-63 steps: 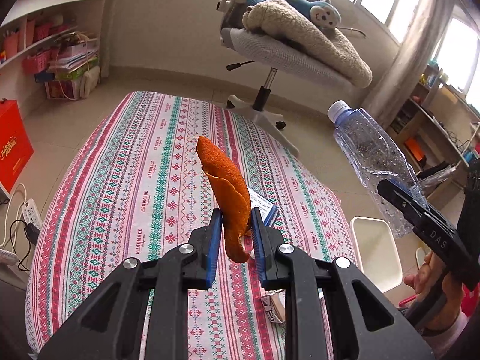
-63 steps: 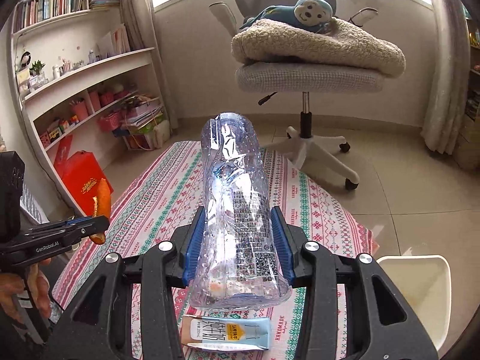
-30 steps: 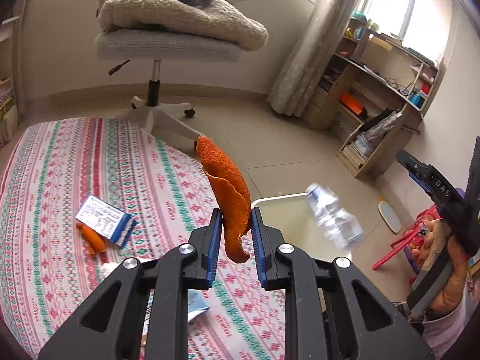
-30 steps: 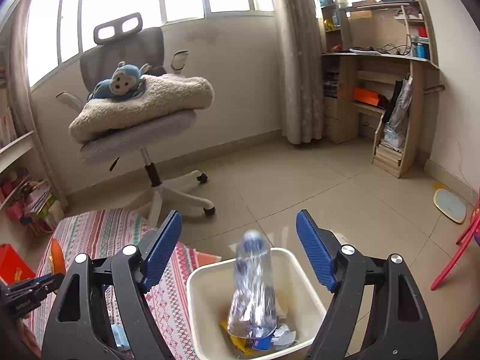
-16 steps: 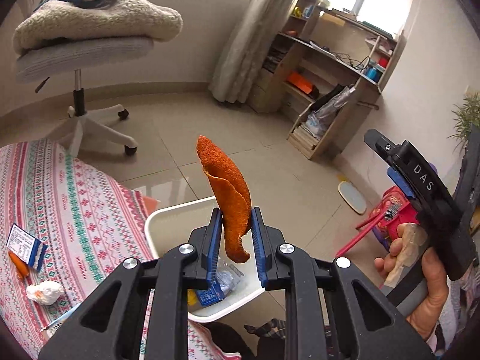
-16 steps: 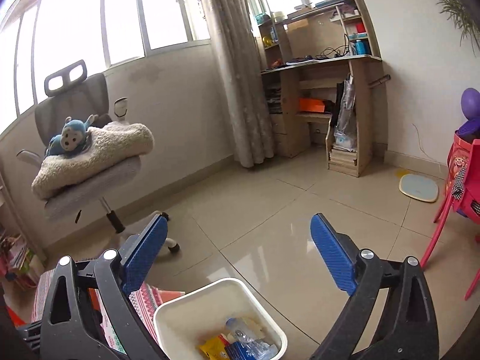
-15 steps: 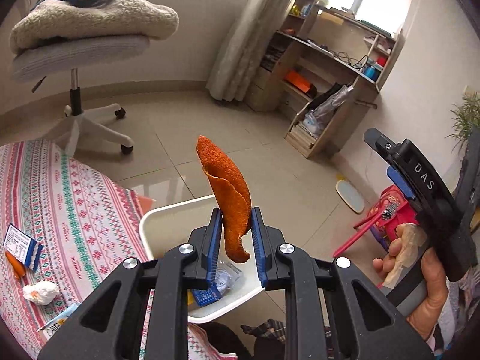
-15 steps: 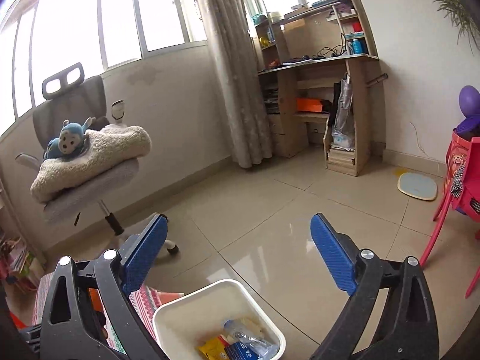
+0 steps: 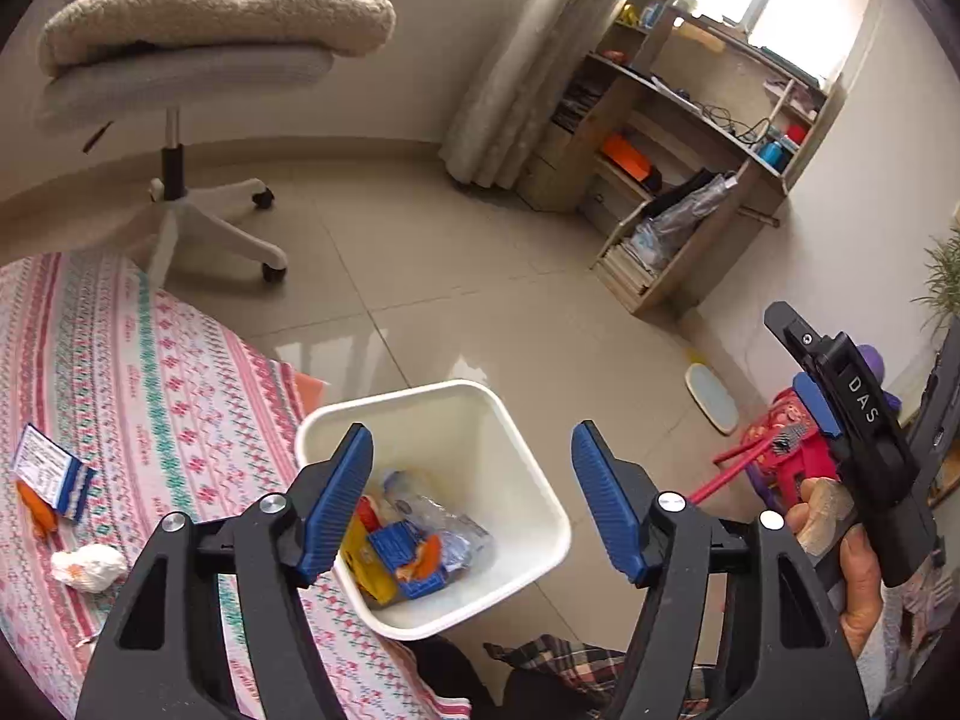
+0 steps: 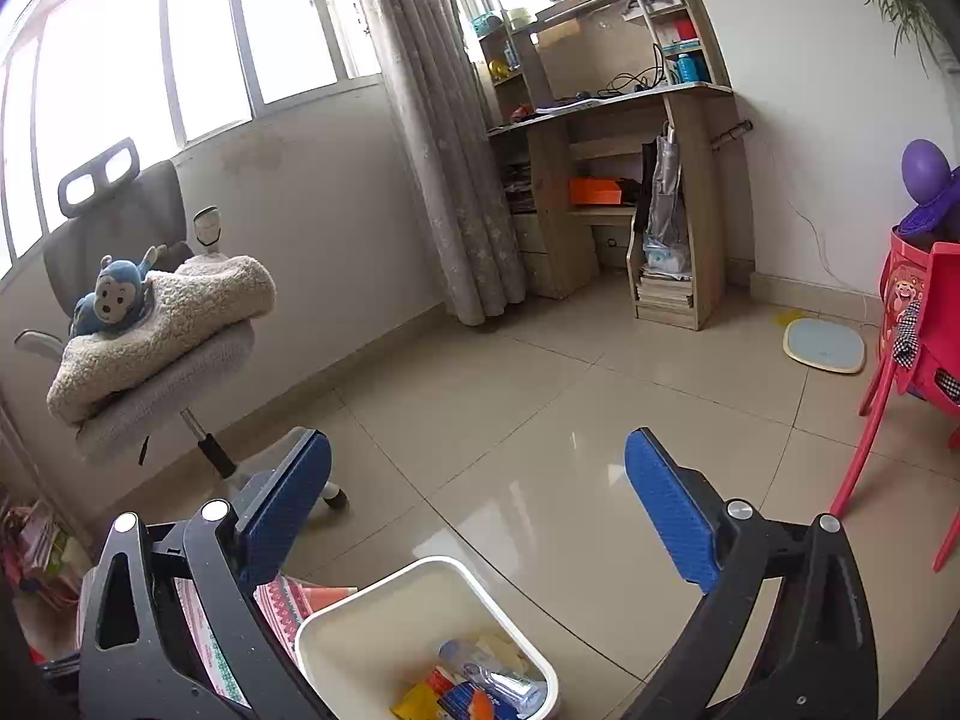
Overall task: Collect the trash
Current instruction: 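Drop the water bottle into the bin with the right gripper while the left gripper drops the peel, then grasp the milk carton with the left gripper and lift it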
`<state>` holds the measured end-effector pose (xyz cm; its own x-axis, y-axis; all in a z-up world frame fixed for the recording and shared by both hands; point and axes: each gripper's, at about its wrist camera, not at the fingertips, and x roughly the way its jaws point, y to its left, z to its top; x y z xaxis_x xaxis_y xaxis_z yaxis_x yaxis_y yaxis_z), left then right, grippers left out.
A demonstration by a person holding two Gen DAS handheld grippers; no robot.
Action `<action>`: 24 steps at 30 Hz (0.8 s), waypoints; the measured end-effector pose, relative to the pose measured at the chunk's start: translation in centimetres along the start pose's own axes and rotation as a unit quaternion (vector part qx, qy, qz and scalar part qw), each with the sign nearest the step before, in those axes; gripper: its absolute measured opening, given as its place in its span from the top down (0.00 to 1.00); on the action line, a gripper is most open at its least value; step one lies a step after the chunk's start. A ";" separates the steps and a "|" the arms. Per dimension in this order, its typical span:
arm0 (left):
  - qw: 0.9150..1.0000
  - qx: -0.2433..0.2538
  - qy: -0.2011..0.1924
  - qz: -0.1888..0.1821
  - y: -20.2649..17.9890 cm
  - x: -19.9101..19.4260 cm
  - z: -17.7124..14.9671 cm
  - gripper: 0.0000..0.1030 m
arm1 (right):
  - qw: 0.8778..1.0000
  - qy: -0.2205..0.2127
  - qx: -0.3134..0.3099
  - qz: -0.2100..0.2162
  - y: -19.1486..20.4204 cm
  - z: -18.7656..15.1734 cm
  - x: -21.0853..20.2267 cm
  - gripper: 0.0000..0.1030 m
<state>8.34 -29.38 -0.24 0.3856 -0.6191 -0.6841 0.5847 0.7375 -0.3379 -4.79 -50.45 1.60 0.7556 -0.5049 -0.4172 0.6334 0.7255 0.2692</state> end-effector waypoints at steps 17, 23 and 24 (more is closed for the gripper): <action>0.973 -0.064 0.009 0.221 15.0 -6.9 -4.8 0.24 | 0.977 0.081 -0.170 0.097 12.1 -6.1 -0.1 0.07; 0.969 -0.068 0.072 0.226 19.5 -7.7 -6.9 0.24 | 0.963 0.084 -0.227 0.117 15.7 -7.9 -0.9 0.07; 0.972 -0.051 0.090 0.213 19.3 -7.3 -7.4 0.24 | 0.963 0.084 -0.228 0.119 16.0 -8.0 -0.9 0.07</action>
<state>11.52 -8.61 -6.58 0.4406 -0.2016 -0.8748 0.3222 0.9450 -0.0555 3.29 -34.63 -0.70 0.8082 -0.2446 -0.5357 0.2776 0.9605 -0.0196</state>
